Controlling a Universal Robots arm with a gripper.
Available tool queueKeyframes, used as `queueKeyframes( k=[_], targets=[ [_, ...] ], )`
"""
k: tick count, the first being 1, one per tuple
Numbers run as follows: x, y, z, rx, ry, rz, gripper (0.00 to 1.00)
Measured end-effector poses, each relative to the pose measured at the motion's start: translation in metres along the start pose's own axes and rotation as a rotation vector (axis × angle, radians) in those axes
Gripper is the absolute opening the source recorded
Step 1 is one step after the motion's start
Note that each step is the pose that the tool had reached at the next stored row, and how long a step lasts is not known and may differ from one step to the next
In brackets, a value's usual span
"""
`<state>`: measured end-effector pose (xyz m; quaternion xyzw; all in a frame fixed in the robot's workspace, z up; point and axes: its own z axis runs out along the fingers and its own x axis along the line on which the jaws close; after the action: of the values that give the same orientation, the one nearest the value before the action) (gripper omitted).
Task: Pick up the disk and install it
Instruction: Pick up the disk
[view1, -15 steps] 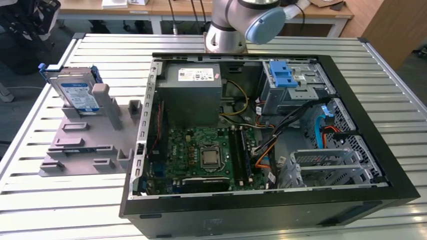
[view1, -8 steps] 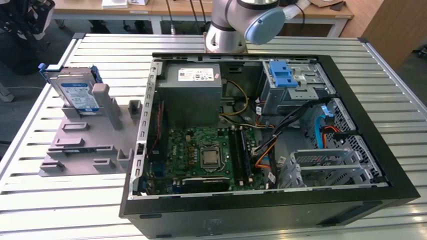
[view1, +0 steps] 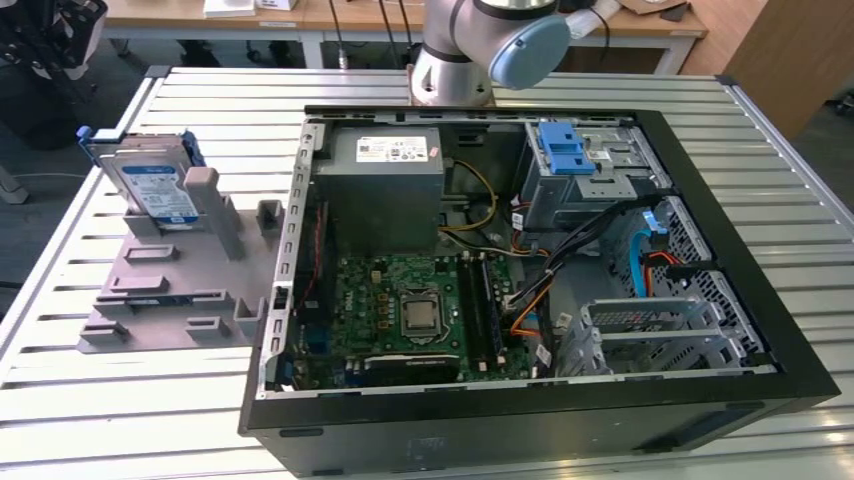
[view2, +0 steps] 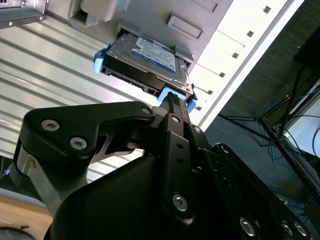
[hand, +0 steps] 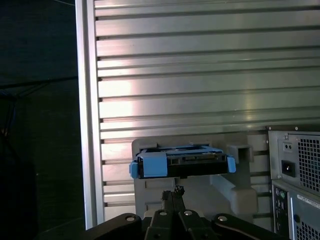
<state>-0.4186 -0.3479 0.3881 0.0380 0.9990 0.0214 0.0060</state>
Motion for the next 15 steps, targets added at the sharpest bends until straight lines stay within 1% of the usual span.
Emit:
queueKeyframes(
  k=[8,11,15],
  targets=[
    [0.0003,0.0,0.0,-0.0001,0.0001,-0.004,0.11],
    [0.0004,0.0,0.0,-0.0003,0.0011,-0.027,0.11],
    [0.0003,0.0,0.0,-0.0008,0.0032,-0.074,0.11]
  ],
)
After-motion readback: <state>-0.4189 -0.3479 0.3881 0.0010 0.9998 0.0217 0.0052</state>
